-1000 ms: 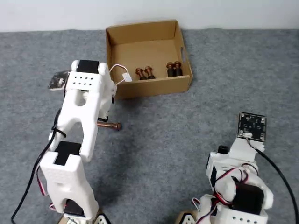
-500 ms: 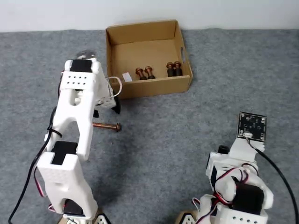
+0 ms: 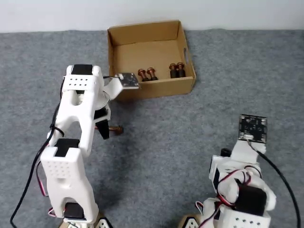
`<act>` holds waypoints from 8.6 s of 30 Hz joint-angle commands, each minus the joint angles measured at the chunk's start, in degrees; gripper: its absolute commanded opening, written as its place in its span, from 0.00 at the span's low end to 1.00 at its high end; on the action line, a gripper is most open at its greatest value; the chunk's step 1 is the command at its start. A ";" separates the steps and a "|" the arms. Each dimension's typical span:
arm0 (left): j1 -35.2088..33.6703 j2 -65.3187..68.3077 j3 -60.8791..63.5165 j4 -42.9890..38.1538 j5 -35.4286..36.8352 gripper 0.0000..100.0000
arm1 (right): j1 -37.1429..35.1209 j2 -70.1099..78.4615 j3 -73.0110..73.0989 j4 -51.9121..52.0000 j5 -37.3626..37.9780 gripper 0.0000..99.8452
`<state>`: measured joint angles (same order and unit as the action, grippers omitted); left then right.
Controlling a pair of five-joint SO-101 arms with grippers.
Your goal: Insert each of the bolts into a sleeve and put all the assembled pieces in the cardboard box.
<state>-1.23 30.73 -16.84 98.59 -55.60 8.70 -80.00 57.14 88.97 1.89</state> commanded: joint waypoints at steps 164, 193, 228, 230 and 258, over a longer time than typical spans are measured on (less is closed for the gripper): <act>39.74 -134.24 83.21 -17.85 75.16 0.21 | -59.91 -23.43 12.92 -27.56 8.00 0.01; 2.73 -134.59 86.55 -20.84 74.55 0.00 | -24.92 -23.34 11.78 -26.95 -2.02 0.01; -0.62 -134.42 113.36 -31.03 62.68 0.01 | -26.95 58.86 -36.48 -67.21 2.37 0.01; -0.62 -134.42 113.36 -31.03 62.68 0.01 | -27.21 64.48 -38.77 -70.99 4.31 0.01; -0.62 -134.42 113.36 -31.03 62.68 0.01 | -27.12 114.24 -70.15 -74.51 7.65 0.01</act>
<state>-1.58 -103.43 96.92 68.97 7.16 -18.02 35.16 -9.05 15.91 9.01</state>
